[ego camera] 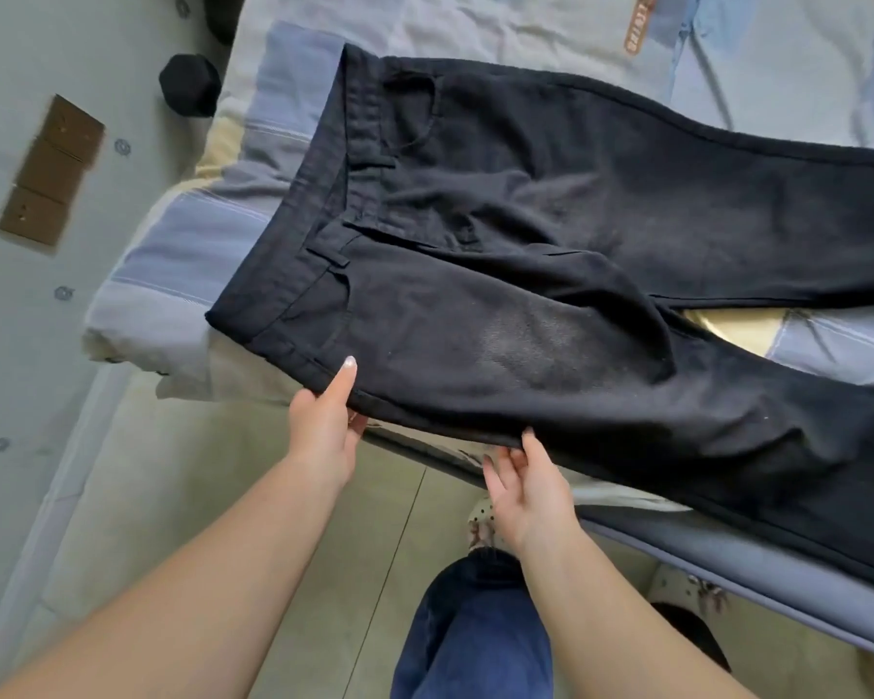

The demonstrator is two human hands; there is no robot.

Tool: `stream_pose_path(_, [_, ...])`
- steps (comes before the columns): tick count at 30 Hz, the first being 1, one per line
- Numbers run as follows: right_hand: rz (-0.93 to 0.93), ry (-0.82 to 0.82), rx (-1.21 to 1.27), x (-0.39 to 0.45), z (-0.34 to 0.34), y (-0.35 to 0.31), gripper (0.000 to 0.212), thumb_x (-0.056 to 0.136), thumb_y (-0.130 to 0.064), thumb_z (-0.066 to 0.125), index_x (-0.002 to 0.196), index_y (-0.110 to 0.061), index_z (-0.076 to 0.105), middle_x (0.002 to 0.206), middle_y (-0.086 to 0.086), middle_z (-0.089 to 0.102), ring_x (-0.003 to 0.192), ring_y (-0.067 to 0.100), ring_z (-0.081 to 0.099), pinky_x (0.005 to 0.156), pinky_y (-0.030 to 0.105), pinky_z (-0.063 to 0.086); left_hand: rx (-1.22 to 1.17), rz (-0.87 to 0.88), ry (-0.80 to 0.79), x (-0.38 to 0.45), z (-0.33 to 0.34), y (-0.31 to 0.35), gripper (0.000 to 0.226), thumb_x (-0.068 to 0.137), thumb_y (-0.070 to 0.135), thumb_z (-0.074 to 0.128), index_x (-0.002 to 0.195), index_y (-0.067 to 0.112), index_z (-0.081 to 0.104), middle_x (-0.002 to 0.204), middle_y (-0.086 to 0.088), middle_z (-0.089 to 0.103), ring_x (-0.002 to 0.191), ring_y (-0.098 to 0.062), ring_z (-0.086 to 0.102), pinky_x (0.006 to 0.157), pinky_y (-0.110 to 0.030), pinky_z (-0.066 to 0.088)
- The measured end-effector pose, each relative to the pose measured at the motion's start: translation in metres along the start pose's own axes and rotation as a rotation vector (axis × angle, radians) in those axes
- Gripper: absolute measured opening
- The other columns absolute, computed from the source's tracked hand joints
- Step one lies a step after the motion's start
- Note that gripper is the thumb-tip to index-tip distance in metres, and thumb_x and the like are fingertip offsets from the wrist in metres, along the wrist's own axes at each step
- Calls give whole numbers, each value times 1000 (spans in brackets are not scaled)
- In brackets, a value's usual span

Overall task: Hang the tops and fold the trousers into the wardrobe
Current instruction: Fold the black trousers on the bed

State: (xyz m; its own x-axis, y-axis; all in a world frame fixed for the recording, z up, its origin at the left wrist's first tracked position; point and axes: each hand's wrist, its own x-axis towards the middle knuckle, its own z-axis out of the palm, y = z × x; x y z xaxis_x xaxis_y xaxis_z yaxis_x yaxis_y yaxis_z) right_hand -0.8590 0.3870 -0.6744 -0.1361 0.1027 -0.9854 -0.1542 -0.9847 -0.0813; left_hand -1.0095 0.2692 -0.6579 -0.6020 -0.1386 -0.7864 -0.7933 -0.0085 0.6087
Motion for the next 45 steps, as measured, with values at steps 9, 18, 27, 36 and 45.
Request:
stream_pose_path(9, [8,65,-394,-38,-48,23,18,93,-21,59,92,-6,50,59,5,54,69,22,63,89,42,53,215,45,108,-20,-42,-7,24,90,18,63,113,14,56,116,-3,65,99,-17,64,79,-33,53])
stream_pose_path(18, [-216,-24,-406,-69,15,-50,26,94,-27,56,79,-7,54,65,2,69,88,20,68,90,36,50,100,128,73,-37,15,51,7,93,27,59,96,20,57,105,-2,67,91,-18,67,69,-28,52])
stream_pose_path(27, [-335,-56,-468,-73,65,-137,22,95,-26,55,87,-5,57,83,9,63,88,21,66,84,35,51,200,273,69,-45,116,108,13,95,30,50,85,24,54,98,-4,66,86,-19,65,76,-35,54])
stream_pose_path(36, [-691,-98,-676,-14,187,-244,24,96,-28,53,80,-10,56,87,5,65,82,16,63,80,32,50,240,352,-23,24,226,162,15,96,25,48,98,12,55,84,-5,66,77,-15,66,71,-31,52])
stream_pose_path(45, [-843,-47,-769,75,267,-282,24,98,-30,46,80,-18,55,88,0,65,81,11,63,75,26,50,484,464,-71,123,283,183,21,93,25,43,75,17,49,83,-5,64,78,-18,66,84,-43,55])
